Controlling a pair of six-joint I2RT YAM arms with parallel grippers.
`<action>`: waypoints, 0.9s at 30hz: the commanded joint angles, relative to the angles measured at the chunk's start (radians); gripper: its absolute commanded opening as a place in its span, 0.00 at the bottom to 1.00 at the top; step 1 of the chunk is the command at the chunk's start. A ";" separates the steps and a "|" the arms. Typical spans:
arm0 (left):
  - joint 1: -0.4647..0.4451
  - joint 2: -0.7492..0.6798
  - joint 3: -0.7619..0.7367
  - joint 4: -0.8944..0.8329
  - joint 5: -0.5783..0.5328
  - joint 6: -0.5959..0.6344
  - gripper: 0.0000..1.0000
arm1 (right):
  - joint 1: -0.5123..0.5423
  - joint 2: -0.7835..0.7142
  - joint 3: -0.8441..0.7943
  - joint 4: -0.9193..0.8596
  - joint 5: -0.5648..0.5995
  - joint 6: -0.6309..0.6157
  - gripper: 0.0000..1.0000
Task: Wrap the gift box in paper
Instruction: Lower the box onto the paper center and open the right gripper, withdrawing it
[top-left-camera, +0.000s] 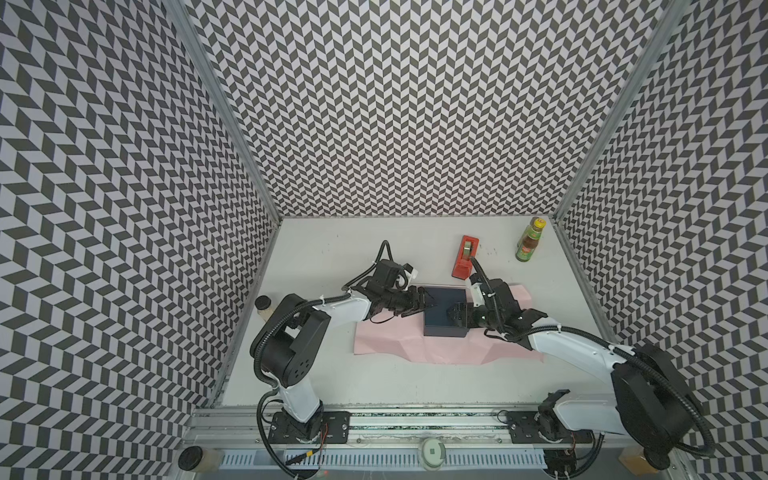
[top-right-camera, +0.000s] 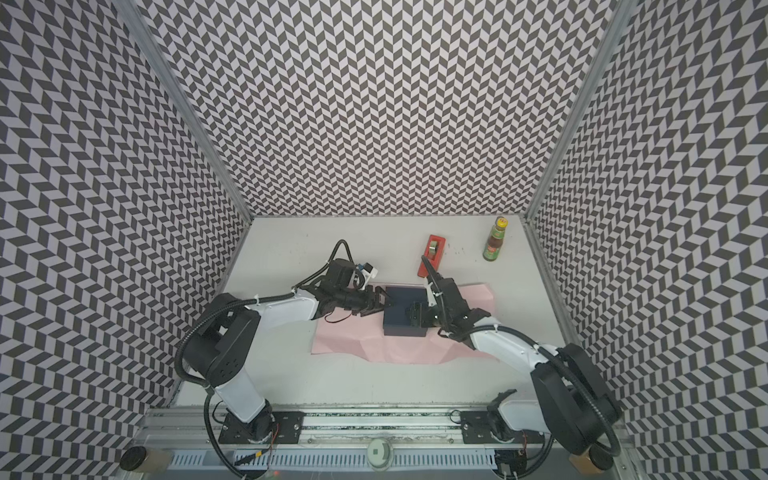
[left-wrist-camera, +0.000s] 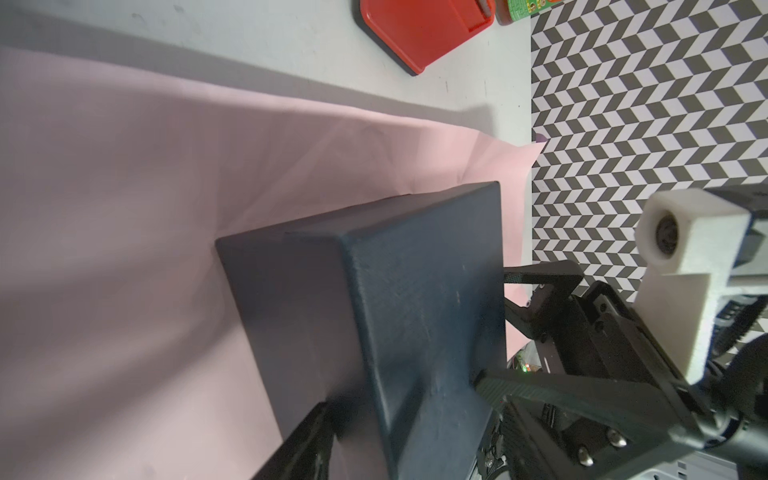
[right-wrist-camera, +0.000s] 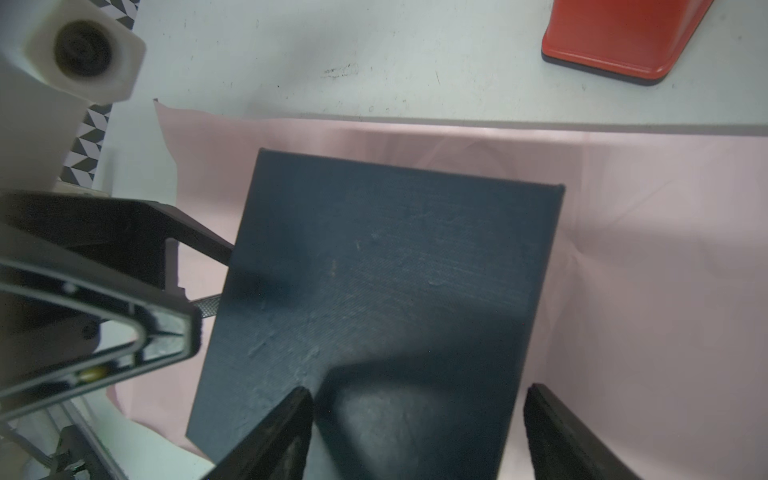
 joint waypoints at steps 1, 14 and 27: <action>0.013 -0.041 0.018 0.022 0.010 0.024 0.68 | -0.012 -0.044 0.038 -0.022 0.043 -0.027 0.84; -0.007 -0.045 -0.064 0.066 -0.015 0.006 0.71 | -0.028 -0.030 0.061 -0.029 0.022 -0.034 0.94; -0.013 -0.046 -0.067 0.081 -0.019 0.003 0.72 | -0.134 -0.080 0.070 -0.053 0.028 -0.048 0.97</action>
